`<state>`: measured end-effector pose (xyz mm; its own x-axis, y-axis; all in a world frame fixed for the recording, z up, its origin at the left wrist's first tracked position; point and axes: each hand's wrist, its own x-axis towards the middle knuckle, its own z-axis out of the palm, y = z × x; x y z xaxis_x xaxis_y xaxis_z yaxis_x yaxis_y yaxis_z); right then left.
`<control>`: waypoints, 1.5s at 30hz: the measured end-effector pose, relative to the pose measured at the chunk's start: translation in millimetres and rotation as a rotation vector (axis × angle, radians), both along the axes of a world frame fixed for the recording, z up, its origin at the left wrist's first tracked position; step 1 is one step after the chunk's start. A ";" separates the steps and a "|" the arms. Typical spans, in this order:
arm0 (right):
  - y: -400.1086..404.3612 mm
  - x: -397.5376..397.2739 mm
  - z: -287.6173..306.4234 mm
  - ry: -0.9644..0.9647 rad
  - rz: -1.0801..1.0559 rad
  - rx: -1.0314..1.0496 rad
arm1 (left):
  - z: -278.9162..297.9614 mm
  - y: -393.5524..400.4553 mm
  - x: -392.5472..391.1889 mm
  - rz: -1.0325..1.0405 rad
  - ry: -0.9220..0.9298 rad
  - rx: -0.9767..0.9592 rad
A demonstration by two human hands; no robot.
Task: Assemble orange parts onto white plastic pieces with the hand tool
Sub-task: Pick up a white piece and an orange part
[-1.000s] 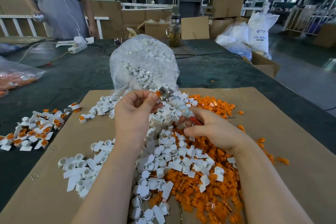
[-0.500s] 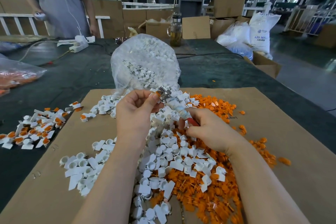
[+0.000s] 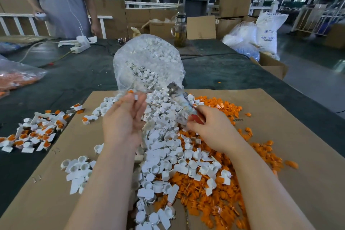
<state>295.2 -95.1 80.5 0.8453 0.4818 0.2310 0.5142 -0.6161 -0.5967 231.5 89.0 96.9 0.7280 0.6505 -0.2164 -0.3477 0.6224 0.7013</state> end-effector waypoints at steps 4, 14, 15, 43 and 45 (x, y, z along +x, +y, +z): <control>-5.8 7.2 -3.8 -0.070 -0.230 0.012 | 1.4 23.7 -7.6 0.213 -0.015 -0.307; -18.1 17.8 -12.2 0.055 -0.468 -0.189 | -7.8 54.6 -20.5 0.476 -0.208 -0.568; -18.3 18.3 -12.2 0.063 -0.474 -0.193 | -8.4 54.8 -20.9 0.471 -0.213 -0.556; -0.9 14.9 -20.1 -0.064 -0.297 -0.271 | -16.8 -3.9 0.4 -0.345 0.555 1.304; -1.7 13.9 -19.2 -0.073 -0.309 -0.256 | -17.9 -3.0 0.9 -0.312 0.560 1.286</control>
<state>309.1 -96.8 61.3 0.9452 0.2574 0.2009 0.3168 -0.8720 -0.3731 232.4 86.0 79.0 0.8921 0.4432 0.0877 0.1870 -0.5389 0.8213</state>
